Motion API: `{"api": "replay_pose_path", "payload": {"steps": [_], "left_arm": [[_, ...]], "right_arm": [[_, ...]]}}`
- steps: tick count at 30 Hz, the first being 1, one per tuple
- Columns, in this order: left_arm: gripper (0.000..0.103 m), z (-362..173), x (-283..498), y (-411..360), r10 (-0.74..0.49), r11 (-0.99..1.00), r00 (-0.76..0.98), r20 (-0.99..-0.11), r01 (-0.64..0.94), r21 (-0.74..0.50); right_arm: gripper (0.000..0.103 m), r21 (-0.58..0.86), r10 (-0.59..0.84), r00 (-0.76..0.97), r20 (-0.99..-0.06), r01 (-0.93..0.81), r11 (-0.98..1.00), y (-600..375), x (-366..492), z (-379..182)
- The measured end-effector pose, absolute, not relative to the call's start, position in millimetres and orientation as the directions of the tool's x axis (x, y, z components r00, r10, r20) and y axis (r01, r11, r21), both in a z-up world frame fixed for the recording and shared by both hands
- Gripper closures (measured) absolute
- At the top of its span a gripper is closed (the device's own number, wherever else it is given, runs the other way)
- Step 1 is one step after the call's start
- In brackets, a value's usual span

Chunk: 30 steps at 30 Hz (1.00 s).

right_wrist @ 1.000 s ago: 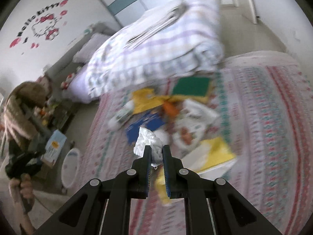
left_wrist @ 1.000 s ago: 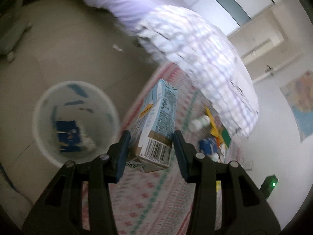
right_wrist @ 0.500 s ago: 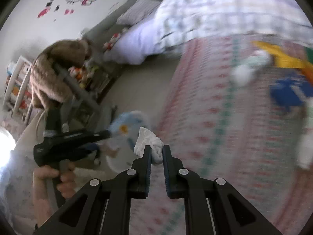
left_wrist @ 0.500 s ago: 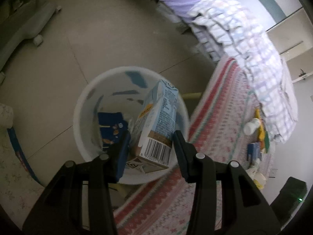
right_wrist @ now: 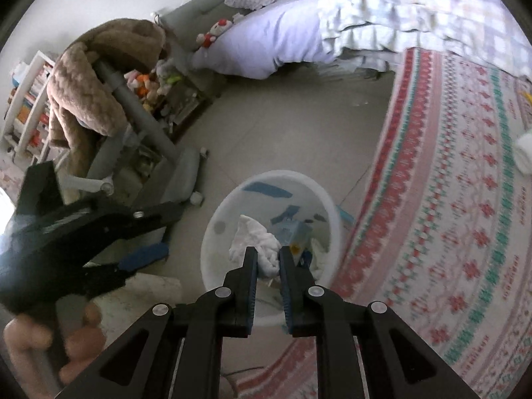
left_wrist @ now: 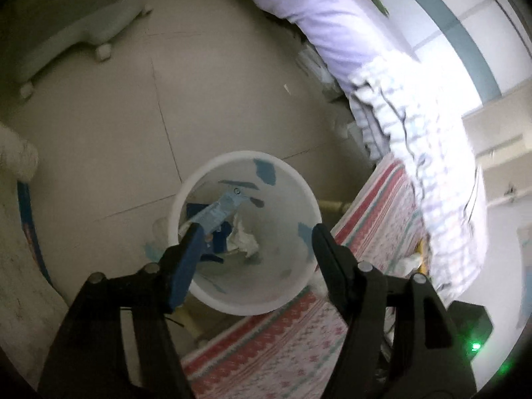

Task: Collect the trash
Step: 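Carry tissue and carton to the wastebasket and open both tools over it, then move both open tools back over the trash on the bed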

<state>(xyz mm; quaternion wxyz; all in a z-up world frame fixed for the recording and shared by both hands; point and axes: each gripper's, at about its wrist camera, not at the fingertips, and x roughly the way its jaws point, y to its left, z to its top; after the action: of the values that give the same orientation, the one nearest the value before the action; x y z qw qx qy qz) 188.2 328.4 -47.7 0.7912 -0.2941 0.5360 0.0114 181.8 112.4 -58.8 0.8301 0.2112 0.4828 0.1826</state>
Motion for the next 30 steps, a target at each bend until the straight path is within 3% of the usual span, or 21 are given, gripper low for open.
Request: {"api": "replay_pose_path", "payload": {"steps": [3,7,16,23,30], "left_arm": [[0.035,-45,190,328,-0.259,0.834,0.433,-0.863,-0.351,-0.426],[0.035,-46,192,324,-0.294,0.814,0.434,-0.852,-0.353,-0.461],[0.035,-29,188,280,-0.270,0.859,0.439,-0.857,-0.292,-0.420],[0.033,-2,178,203,-0.286,0.923,0.487,-0.825,-0.091,-0.374],[0.032,7,152,96,-0.456,0.890,0.406,-0.792,0.221,-0.399]], "right_arm": [[0.078,0.516,0.504,0.437,-0.745,-0.102,0.851,126,192,-64],[0.035,0.498,0.492,0.441,-0.750,-0.113,0.860,128,190,-69],[0.034,0.477,0.459,0.483,-0.746,-0.094,0.874,80,162,-60],[0.034,0.441,0.394,0.495,-0.775,-0.024,0.897,-1,121,-51],[0.033,0.379,0.289,0.541,-0.790,0.060,0.923,-109,72,-12]]}}
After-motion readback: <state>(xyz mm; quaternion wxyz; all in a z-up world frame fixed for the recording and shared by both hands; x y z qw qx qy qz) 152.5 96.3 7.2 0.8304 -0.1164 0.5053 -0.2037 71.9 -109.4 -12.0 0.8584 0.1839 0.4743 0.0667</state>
